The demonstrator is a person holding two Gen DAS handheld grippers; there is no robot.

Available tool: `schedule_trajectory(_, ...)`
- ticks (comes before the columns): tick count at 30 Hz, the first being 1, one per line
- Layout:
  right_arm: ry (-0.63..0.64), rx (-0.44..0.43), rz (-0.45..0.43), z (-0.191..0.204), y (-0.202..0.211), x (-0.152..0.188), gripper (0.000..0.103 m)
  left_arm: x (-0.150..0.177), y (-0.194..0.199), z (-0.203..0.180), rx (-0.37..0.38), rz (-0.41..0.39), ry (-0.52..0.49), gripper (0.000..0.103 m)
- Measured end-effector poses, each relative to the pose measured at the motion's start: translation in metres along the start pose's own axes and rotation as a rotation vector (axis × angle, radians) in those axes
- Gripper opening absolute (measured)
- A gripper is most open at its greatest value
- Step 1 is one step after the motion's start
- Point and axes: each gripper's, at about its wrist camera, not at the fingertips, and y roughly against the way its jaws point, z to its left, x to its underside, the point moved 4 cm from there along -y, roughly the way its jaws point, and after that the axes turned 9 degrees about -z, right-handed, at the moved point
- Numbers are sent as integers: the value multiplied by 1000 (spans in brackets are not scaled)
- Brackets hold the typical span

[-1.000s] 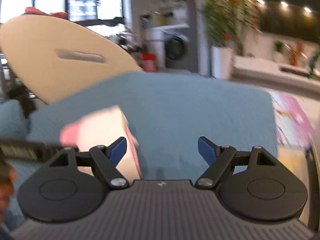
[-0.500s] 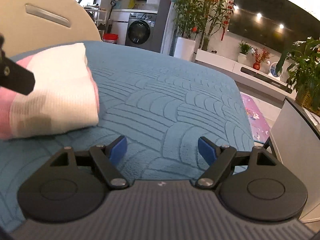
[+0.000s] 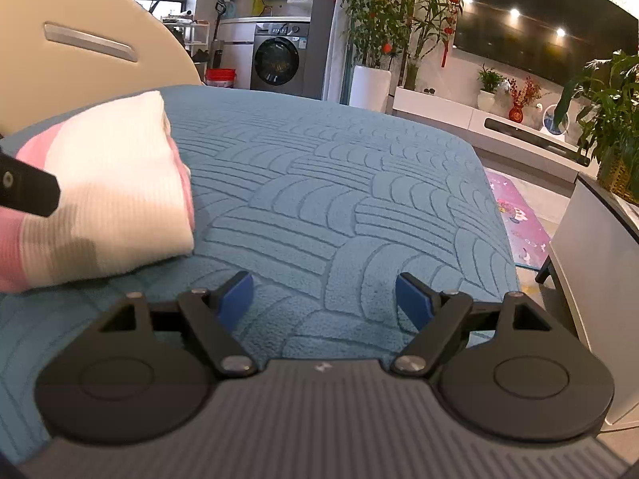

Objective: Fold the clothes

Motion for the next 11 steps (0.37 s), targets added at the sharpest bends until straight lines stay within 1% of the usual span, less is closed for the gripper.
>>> schedule_trajectory(4, 1, 0, 1, -6, 4, 0, 81, 0, 3, -3, 7, -21, -7, 103)
schedule_trajectory(8, 3, 3, 0, -1, 3, 2, 81, -1, 6, -5, 11, -55, -28, 103)
schedule_trajectory(11, 3, 4, -1, 1, 1, 2, 81, -1, 3, -4, 7, -45, -26, 103)
